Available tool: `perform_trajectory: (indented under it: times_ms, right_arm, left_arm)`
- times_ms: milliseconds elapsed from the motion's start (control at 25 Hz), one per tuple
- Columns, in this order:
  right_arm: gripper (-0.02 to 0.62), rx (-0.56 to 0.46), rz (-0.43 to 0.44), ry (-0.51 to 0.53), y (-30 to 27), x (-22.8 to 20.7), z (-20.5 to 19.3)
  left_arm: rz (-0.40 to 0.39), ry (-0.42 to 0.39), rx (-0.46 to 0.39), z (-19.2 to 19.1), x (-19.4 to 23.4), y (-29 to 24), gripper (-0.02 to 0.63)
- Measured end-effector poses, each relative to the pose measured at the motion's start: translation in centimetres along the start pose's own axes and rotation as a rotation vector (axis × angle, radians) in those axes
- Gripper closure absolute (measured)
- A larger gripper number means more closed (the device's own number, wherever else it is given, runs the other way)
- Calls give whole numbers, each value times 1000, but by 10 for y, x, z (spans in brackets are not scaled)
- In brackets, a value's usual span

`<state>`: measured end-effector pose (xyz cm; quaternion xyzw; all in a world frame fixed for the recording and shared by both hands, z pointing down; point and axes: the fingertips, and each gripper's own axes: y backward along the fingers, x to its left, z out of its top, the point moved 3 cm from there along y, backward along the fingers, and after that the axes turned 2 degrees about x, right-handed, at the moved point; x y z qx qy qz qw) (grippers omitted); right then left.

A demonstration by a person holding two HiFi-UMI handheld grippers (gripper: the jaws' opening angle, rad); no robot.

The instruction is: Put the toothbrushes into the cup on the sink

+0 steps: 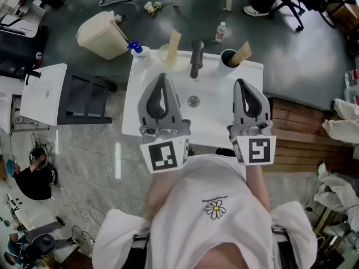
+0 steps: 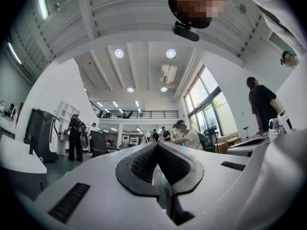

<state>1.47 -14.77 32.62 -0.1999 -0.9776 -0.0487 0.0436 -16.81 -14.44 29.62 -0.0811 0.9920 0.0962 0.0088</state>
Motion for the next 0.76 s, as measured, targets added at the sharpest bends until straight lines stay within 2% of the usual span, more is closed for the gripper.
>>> perform_trajectory:
  times_ms: [200,360,760]
  right_arm:
    - [584,3,-11,3,-1,-2,-2]
    - [584,16,-18,11,1,-3,-6]
    - [584,33,-21,12,3,-1,-5]
  left_arm:
    - [-15,-29,-9,0,2,-1,591]
    - [-1,5,11,-2,1,-1,591]
    - [-2,-3,17,-2,6,-3,591]
